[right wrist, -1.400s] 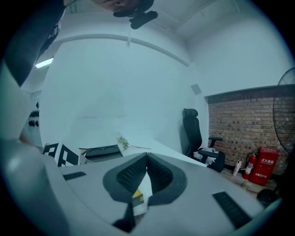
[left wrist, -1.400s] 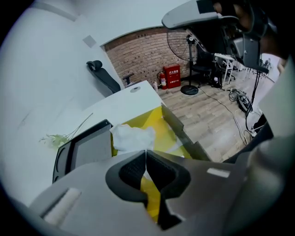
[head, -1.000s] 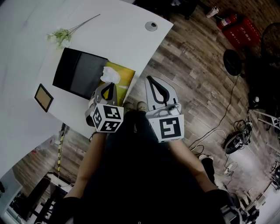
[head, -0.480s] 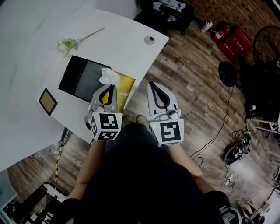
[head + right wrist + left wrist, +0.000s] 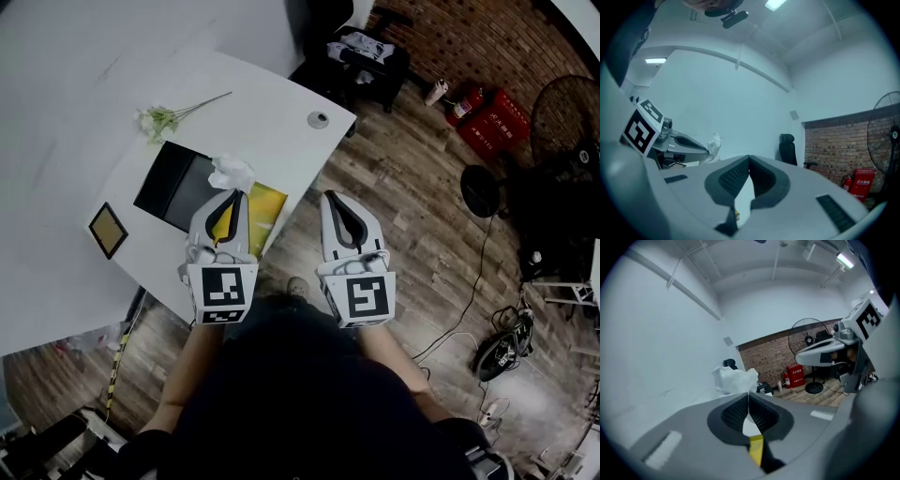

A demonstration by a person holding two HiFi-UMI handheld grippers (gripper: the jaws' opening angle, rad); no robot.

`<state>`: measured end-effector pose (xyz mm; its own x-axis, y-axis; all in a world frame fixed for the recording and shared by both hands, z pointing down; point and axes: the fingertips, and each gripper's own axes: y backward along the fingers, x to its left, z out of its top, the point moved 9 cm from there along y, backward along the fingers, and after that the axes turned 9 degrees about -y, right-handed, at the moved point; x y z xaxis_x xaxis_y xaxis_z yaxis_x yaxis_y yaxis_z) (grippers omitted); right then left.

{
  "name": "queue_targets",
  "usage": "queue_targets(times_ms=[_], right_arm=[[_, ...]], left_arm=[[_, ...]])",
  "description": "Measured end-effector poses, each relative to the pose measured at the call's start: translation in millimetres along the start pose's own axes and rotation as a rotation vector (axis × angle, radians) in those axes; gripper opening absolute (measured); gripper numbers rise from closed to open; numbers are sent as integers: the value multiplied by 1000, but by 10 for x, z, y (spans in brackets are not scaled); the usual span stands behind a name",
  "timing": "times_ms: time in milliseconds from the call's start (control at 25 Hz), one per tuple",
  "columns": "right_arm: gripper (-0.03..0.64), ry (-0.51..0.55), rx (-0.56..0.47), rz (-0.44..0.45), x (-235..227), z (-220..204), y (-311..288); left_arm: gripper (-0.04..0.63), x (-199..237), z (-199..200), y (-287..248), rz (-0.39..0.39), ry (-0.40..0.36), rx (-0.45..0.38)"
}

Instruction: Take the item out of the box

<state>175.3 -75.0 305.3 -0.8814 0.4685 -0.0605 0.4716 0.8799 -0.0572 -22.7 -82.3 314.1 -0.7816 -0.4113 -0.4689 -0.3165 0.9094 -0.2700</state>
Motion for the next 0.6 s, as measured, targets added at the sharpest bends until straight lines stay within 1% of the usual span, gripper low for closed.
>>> queue_targets(times_ms=[240, 320, 440, 600], right_arm=[[12, 3, -33, -8, -55, 248, 88], [11, 4, -54, -6, -85, 334, 119], [11, 0, -83, -5, -132, 444, 180], [12, 8, -144, 19, -172, 531, 245]], left_arm=[[17, 87, 331, 210, 74, 67, -140], [17, 108, 432, 274, 98, 95, -174], [17, 96, 554, 385, 134, 169, -189], [17, 69, 647, 464, 154, 190, -215]])
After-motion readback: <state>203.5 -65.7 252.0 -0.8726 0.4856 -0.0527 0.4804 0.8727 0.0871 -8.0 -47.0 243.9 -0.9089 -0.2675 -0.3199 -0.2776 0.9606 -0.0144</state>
